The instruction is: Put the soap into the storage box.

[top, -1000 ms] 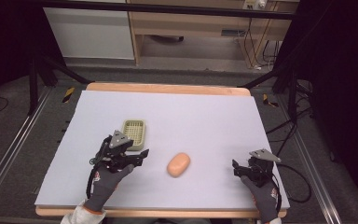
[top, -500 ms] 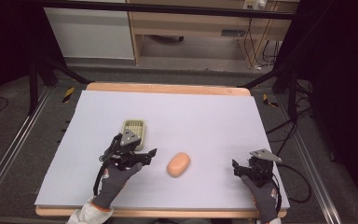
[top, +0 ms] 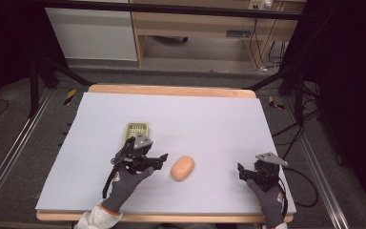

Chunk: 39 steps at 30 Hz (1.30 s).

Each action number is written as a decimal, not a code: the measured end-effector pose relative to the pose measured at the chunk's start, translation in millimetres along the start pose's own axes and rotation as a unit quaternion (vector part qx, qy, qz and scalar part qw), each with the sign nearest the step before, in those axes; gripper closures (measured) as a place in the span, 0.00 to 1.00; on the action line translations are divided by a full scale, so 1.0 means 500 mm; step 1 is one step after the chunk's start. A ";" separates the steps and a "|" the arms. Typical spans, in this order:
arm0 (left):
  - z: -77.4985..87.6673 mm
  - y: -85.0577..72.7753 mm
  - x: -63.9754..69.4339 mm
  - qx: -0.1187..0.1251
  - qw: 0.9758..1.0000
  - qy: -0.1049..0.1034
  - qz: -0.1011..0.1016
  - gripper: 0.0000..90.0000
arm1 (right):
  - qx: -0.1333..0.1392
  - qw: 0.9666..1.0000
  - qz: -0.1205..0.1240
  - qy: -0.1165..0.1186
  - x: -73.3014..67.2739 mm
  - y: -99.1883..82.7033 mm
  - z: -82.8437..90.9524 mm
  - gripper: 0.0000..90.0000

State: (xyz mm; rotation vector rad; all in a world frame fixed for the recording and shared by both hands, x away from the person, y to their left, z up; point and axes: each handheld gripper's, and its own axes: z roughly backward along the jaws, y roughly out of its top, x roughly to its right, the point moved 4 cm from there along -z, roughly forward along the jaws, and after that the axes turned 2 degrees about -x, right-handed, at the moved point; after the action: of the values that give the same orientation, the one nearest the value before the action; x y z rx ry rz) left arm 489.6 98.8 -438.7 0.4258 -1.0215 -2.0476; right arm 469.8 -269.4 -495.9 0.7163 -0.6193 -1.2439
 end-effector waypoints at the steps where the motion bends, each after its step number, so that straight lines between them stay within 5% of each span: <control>1: -0.006 0.002 0.007 -0.003 1.000 -0.001 -0.003 0.30 | 0.001 1.000 0.000 0.000 0.001 0.000 0.000 0.12; 39: -0.079 0.013 0.096 -0.059 0.996 -0.032 -0.055 0.24 | -0.007 1.000 0.005 0.003 -0.004 -0.002 -0.002 0.12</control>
State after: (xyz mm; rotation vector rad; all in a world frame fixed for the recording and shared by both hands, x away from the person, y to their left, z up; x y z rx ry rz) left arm 485.9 38.6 -455.5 0.3642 -0.9275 -2.2197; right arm 469.8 -267.5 -497.4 0.7044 -0.6076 -1.2360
